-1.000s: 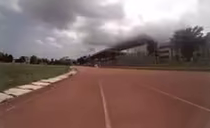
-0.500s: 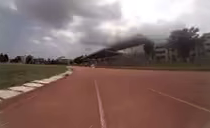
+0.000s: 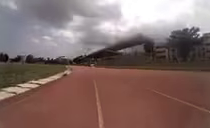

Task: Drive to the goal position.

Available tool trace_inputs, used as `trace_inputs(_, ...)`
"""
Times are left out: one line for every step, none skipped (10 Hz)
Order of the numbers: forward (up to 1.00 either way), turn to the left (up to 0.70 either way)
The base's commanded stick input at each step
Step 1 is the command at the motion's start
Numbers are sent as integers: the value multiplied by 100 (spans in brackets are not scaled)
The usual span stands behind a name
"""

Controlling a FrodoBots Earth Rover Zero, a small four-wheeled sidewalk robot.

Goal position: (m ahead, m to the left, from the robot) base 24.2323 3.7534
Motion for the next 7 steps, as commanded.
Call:
trace_inputs(45,0)
trace_inputs(45,0)
trace_inputs(45,0)
trace_inputs(45,0)
trace_inputs(45,0)
trace_inputs(45,0)
trace_inputs(45,0)
